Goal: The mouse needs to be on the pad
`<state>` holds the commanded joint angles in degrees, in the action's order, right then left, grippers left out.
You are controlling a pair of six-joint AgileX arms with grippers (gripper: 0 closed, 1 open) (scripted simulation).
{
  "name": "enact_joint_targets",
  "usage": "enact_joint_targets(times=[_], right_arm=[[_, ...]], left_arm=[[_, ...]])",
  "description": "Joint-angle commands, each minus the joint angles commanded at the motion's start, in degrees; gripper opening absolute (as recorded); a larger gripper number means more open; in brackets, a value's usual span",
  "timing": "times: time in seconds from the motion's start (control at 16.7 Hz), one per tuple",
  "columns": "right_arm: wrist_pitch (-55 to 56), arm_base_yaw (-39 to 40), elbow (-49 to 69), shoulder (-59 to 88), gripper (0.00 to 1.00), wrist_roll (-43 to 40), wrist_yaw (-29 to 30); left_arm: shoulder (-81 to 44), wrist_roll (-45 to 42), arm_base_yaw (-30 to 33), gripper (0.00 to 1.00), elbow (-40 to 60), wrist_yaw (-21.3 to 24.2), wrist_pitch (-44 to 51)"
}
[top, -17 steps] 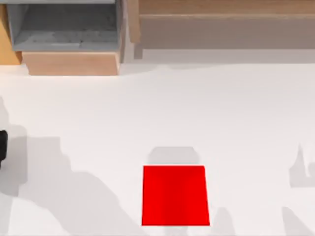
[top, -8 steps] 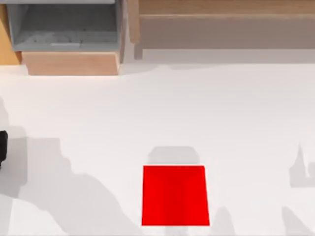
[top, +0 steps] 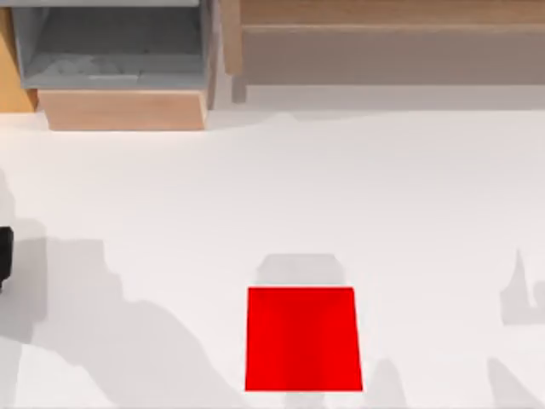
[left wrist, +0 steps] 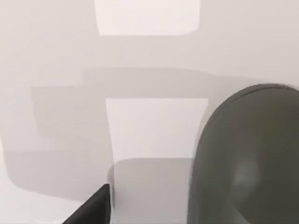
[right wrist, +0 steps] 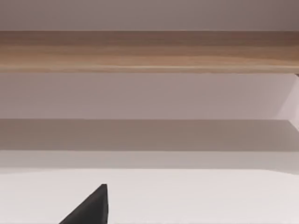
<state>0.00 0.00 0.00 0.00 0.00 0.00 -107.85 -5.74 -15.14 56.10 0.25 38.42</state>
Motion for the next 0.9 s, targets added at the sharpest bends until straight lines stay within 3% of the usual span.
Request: enact_joint_targets(times=[0.12, 0.18, 0.6, 0.9], right_arm=[[0.0, 0.0, 0.0, 0.0, 1.0, 0.0, 0.0], [0.0, 0.0, 0.0, 0.0, 1.0, 0.0, 0.0], [0.0, 0.0, 0.0, 0.0, 1.0, 0.0, 0.0], [0.0, 0.0, 0.0, 0.0, 1.0, 0.0, 0.0]], left_arm=[[0.0, 0.0, 0.0, 0.02, 0.0, 0.0, 0.0], [0.0, 0.0, 0.0, 0.0, 0.0, 0.0, 0.0], [0.0, 0.0, 0.0, 0.0, 0.0, 0.0, 0.0], [4.0, 0.1, 0.0, 0.0, 4.0, 0.0, 6.0]])
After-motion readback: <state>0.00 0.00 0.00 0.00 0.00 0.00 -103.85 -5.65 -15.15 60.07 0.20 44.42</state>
